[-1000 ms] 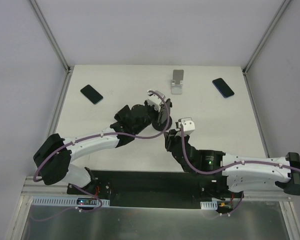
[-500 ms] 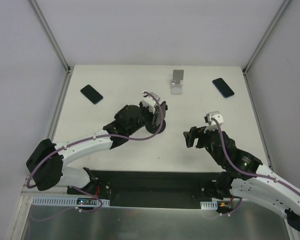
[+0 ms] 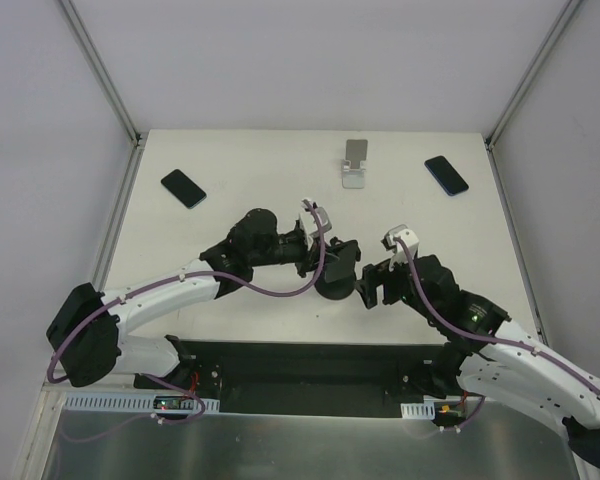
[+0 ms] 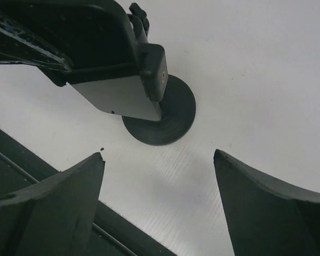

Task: Place the phone on the phone stand

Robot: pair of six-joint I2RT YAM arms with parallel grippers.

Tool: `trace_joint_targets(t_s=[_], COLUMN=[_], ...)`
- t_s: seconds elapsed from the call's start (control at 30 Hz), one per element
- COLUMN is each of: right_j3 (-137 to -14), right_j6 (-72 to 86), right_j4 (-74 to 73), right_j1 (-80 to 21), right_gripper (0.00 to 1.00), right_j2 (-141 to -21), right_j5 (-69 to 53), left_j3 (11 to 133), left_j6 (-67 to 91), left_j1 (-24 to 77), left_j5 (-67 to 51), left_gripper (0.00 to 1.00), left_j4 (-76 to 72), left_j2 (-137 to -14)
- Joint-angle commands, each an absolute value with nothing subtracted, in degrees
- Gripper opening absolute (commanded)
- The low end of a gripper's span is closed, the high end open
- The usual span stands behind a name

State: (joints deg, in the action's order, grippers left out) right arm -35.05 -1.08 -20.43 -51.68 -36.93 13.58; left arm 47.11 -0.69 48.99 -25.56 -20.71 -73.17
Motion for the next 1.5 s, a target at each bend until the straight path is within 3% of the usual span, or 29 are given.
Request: trace_joint_targets(t_s=[0.0,0.1,0.13,0.17,0.2,0.27,0.33,0.37,0.77,1.07,1.47], right_j3=[-37.8,-37.8,-38.1,-38.4,-38.6,-38.8,-39.0,-39.6,-47.5,-54.7,-60.8], right_j6=[-2.2,-1.5,-1.3,-1.0,-0.2,-0.2,-0.2,-0.2,6.8,18.8,20.2], right_j4=[-17.1,-16.1,-16.0,-16.1,-16.3,-15.6,-14.8,-14.7,-16.3,-20.4,-26.4], right_j1=[-51.2,-51.2,-51.2,-51.2,-51.2,-51.4,-52.7,-53.3,-66.5,-70.8,-72.3], right_gripper=[0.86,0.86,0.87,0.87,0.89,0.97,0.97,0.97,0.97,0.97,0.98], right_j2=[-37.0,-37.4,-37.5,-37.8,-38.2,-38.7,-38.9,-39.2,-49.3,-60.5,-67.2], right_j5=[9.7,8.6,9.0,9.5,10.2,10.1,11.8,12.6,33.3,46.8,53.3], left_j3=[49.3,51.9,52.9,52.9,52.8,52.1,52.3,52.6,67.7,71.3,59.3], left_j6=[3.4,7.5,8.9,11.7,12.6,15.4,16.3,16.4,18.3,12.8,7.0], left_j1=[47.8,47.0,46.2,46.0,45.8,45.8,45.8,45.8,41.0,37.0,36.5], left_j5=[-32.3,-30.9,-30.8,-31.0,-31.5,-31.3,-30.5,-30.0,-13.2,-8.2,3.3], left_gripper=[0.0,0.01,0.07,0.17,0.4,0.54,0.74,0.77,0.93,0.95,0.91], left_j4=[-28.7,-24.8,-24.0,-24.0,-23.9,-24.0,-21.9,-20.1,10.0,12.9,9.4], left_j2=[-73.4,-74.5,-74.6,-74.5,-73.7,-72.3,-69.0,-67.8,-56.1,-57.5,-52.5])
